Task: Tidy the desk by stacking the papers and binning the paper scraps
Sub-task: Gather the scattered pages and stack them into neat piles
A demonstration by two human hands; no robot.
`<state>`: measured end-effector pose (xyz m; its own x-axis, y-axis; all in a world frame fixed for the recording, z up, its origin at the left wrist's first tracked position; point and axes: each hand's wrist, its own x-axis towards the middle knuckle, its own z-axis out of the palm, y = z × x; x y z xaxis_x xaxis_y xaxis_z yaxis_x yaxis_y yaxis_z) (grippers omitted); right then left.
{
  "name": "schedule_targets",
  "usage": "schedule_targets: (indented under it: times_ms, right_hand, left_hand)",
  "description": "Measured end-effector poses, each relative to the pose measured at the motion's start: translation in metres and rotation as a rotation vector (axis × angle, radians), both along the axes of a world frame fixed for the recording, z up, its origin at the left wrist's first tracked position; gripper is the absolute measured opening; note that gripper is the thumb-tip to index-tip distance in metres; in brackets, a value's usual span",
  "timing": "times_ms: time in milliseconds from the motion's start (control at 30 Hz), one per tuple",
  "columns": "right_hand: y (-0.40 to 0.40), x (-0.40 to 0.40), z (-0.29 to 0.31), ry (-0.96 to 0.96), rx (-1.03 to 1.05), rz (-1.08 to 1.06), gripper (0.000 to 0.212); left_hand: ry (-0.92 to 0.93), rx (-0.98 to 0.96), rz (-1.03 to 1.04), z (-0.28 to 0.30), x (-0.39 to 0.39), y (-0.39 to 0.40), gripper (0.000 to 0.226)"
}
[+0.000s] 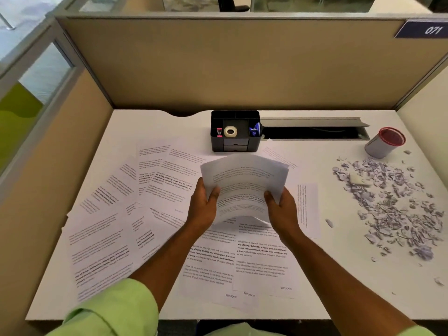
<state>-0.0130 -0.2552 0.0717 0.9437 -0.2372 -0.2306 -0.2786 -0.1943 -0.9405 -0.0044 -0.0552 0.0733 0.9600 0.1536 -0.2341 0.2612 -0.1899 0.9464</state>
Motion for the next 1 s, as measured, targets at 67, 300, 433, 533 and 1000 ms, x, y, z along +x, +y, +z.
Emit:
schedule_targets:
  times_ms: [67, 300, 433, 533, 1000]
  right_hand:
    - [0.0, -0.001, -0.004, 0.029, -0.01, -0.011, 0.025]
    - [-0.005, -0.008, -0.016, 0.071, 0.012, 0.018, 0.025]
    - [-0.006, -0.006, -0.016, 0.057, -0.008, 0.002, 0.026]
    - [-0.007, -0.004, -0.017, 0.074, -0.019, -0.02, 0.024]
    - [-0.032, 0.017, -0.005, 0.189, 0.281, 0.095, 0.019]
  left_hand:
    - [0.023, -0.005, 0.005, -0.004, 0.0, 0.0, 0.039]
    - [0.064, 0.011, -0.023, -0.01, -0.008, 0.001, 0.041]
    - [0.074, 0.056, -0.044, -0.013, -0.008, 0.001, 0.041]
    - [0.071, 0.077, -0.035, -0.01, -0.008, 0.0, 0.035]
    - [0.038, 0.108, 0.282, 0.01, -0.001, 0.027, 0.033]
